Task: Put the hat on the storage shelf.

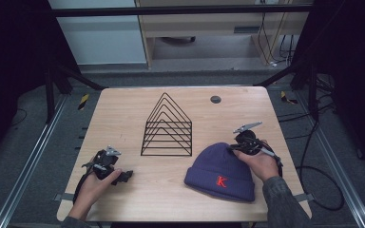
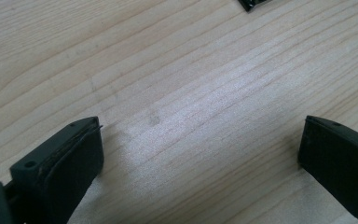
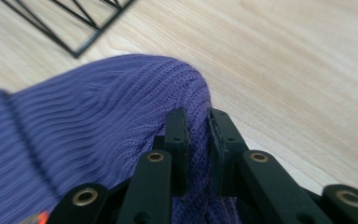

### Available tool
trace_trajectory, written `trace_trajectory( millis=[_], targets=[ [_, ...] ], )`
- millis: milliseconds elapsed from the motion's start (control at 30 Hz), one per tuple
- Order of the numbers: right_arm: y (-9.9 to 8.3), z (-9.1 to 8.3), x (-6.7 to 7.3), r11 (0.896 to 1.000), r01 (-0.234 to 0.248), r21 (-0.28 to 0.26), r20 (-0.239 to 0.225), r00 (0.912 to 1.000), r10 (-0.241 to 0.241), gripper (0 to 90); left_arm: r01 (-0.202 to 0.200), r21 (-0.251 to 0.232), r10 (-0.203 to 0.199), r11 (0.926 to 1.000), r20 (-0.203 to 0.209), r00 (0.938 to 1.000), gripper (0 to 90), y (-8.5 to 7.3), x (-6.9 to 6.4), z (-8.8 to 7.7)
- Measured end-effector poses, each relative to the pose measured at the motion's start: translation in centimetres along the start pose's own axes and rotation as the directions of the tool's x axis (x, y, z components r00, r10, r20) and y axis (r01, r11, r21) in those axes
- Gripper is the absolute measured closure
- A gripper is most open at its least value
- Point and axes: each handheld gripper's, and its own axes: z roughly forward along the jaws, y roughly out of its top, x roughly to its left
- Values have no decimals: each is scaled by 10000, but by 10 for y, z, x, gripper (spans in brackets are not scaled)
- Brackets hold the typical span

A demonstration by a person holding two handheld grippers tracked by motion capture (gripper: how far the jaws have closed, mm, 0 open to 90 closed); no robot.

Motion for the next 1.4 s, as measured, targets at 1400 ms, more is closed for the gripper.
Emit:
trace_trajectory(
  millis=[1400],
  targets=[
    [92,-158,38,9175,2082,-3388,358,9774,-2085,805,-1429,-3060,1807,9412,988,9786,93,74,-21,-93]
  ],
)
